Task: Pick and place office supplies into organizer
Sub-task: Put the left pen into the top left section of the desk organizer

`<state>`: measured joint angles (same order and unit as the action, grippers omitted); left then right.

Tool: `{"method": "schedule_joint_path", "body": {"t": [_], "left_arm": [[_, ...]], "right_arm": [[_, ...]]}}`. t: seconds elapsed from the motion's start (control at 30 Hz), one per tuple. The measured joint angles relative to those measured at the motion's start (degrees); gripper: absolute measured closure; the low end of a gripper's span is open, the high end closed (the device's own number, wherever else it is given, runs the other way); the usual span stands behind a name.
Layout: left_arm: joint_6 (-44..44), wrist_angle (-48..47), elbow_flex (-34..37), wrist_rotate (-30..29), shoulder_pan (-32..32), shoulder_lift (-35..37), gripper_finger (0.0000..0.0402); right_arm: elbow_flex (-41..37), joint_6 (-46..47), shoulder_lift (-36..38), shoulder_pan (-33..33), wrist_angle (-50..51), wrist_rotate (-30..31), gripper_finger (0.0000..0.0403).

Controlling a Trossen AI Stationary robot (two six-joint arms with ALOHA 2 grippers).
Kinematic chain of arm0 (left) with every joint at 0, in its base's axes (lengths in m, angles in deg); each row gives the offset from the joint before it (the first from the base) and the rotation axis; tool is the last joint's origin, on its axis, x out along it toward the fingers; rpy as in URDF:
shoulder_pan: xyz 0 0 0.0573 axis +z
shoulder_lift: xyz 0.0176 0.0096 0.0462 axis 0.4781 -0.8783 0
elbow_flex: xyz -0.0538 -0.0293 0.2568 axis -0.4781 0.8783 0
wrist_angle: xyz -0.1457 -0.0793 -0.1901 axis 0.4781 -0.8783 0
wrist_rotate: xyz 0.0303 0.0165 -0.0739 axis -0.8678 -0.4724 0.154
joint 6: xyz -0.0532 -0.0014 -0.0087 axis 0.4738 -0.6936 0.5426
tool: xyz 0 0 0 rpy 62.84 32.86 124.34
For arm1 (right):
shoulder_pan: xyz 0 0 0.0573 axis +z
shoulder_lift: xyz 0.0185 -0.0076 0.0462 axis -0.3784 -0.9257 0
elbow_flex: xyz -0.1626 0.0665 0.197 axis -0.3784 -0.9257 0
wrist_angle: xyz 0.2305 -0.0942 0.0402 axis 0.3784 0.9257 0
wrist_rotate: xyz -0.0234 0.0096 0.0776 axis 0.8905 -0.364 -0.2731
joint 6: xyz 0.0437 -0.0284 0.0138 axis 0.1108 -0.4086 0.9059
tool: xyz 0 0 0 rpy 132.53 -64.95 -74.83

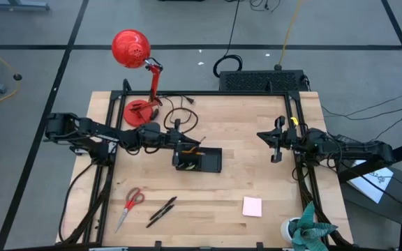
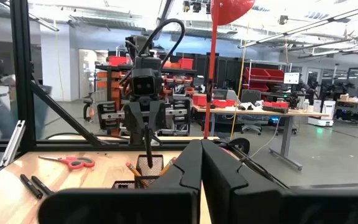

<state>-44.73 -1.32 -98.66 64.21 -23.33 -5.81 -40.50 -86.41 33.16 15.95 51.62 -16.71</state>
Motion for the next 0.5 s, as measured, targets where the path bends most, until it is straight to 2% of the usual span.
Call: {"method": "schedule_joint_path", "body": {"t": [0.5], "left_arm": [[1.8,-1.3,0.0,0.0,-0.1,0.4,0.0366]], "right_arm": [[0.0,1.7,0.0,0.0,0.4,0.0,0.0403]]}}
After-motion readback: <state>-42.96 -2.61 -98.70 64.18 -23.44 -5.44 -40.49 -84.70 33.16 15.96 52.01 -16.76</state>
